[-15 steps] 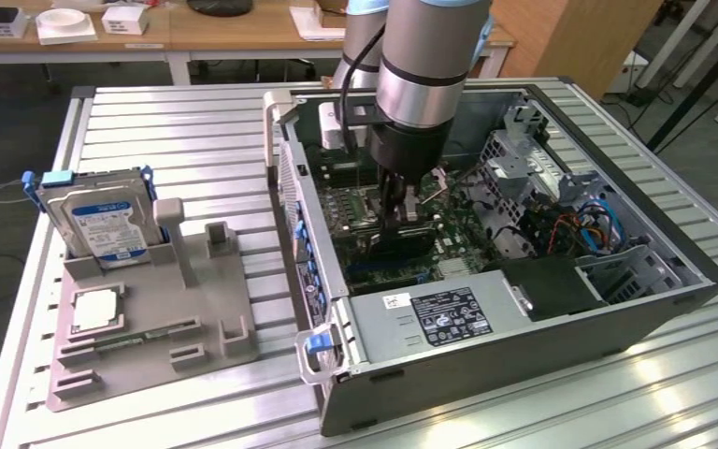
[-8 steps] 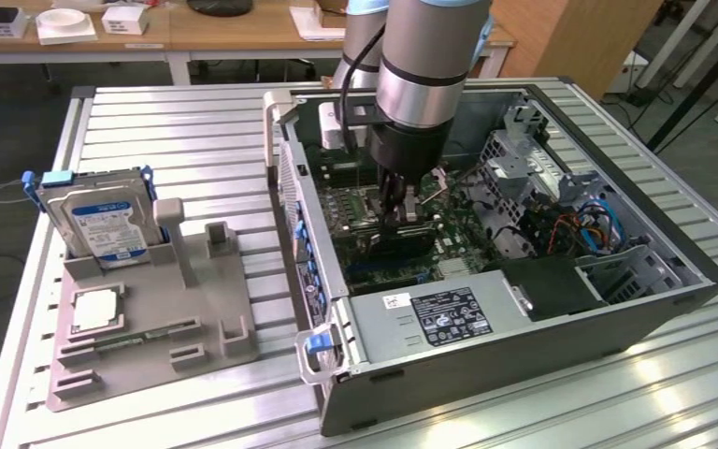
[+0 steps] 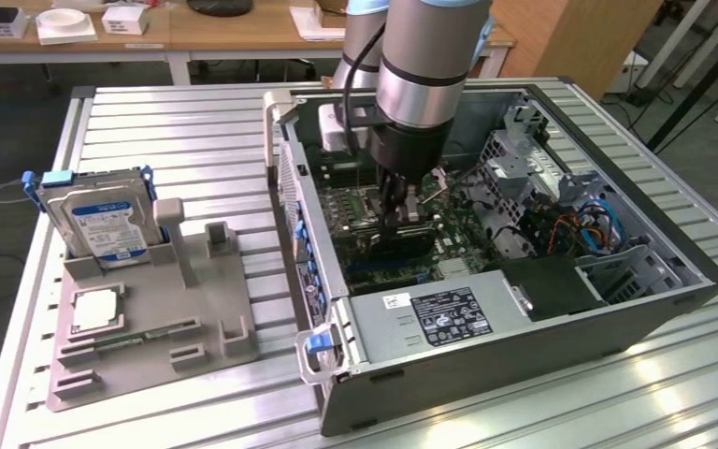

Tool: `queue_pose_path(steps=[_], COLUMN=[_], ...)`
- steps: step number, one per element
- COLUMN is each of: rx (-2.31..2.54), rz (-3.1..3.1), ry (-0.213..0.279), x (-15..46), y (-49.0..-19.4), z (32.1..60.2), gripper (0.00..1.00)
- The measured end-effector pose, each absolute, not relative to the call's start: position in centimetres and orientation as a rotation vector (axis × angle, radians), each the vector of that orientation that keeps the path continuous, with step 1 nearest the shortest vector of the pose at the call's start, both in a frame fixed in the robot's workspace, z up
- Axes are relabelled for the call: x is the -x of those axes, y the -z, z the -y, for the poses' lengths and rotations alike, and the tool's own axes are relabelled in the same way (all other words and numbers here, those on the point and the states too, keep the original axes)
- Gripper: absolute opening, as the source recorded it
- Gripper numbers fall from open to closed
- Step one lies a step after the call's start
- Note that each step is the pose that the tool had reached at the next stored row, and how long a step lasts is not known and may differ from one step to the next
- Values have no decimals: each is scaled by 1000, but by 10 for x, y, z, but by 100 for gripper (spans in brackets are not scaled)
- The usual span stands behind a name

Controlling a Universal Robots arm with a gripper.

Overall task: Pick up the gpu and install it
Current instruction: 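Insert the gpu into the slot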

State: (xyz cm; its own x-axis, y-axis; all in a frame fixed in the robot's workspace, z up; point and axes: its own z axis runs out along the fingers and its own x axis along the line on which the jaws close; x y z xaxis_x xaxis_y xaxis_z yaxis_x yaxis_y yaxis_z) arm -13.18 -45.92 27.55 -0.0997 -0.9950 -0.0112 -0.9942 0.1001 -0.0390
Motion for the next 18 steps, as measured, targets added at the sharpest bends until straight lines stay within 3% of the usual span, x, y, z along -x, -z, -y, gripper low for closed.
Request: queue_pose_path(steps=[18], rx=[2178], rz=[-2216], ry=[30], x=[130], y=[-275], z=[459], gripper=[13])
